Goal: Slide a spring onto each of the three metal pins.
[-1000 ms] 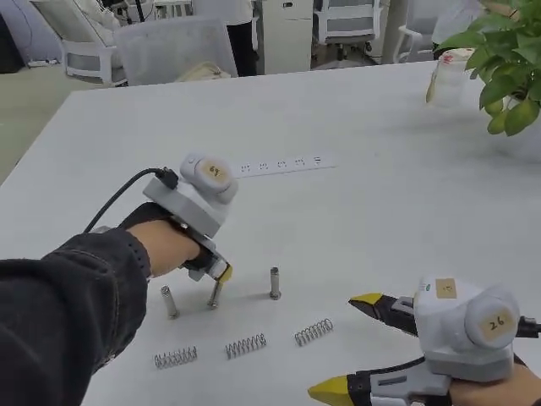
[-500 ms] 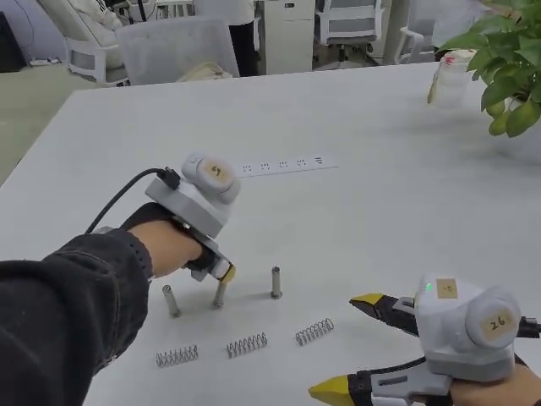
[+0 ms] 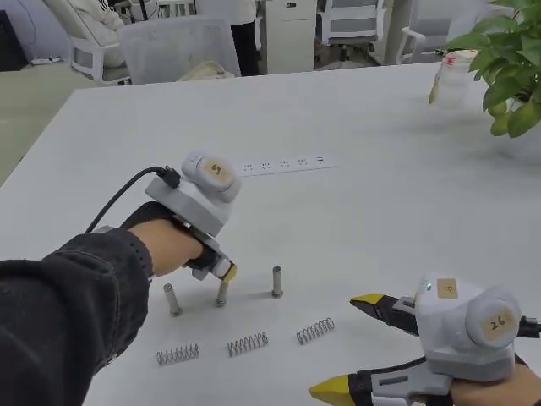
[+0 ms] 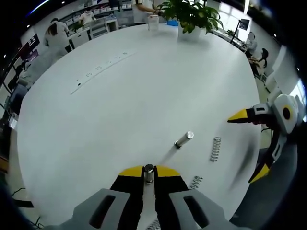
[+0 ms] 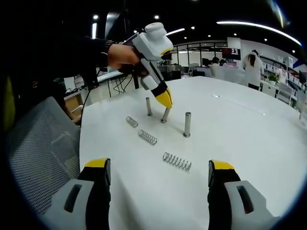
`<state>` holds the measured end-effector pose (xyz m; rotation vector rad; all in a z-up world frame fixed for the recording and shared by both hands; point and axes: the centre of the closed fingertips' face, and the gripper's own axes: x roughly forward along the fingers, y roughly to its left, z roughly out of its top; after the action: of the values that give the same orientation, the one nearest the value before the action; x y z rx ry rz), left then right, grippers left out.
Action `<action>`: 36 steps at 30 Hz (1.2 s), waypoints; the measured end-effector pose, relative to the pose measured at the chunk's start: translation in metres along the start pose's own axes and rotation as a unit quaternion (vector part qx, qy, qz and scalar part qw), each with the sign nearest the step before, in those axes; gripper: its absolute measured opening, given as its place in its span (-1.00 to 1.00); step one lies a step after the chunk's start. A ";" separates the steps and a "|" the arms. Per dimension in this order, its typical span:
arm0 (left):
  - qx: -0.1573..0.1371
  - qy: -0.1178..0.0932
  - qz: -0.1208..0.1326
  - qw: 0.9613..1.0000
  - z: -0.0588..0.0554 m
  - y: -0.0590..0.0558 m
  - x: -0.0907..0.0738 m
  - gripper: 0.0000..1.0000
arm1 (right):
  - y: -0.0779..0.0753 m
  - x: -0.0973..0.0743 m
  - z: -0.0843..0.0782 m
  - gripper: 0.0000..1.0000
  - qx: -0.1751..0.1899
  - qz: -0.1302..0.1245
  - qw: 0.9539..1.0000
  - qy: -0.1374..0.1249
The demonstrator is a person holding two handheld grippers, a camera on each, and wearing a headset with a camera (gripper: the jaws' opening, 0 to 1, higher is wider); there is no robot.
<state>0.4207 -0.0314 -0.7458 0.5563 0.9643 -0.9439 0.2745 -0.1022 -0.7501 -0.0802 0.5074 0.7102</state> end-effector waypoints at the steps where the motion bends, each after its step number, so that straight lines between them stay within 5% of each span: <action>1: -0.001 -0.001 -0.001 1.000 0.000 -0.001 0.000 -1.00 | 0.000 0.000 0.000 0.65 0.000 0.000 1.000 0.000; 36: -0.010 -0.001 -0.013 1.000 0.000 -0.004 0.001 -1.00 | 0.001 0.001 -0.001 0.65 -0.002 0.004 1.000 0.005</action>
<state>0.4175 -0.0336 -0.7469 0.5270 0.9801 -0.9577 0.2746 -0.1012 -0.7513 -0.0850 0.5164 0.7184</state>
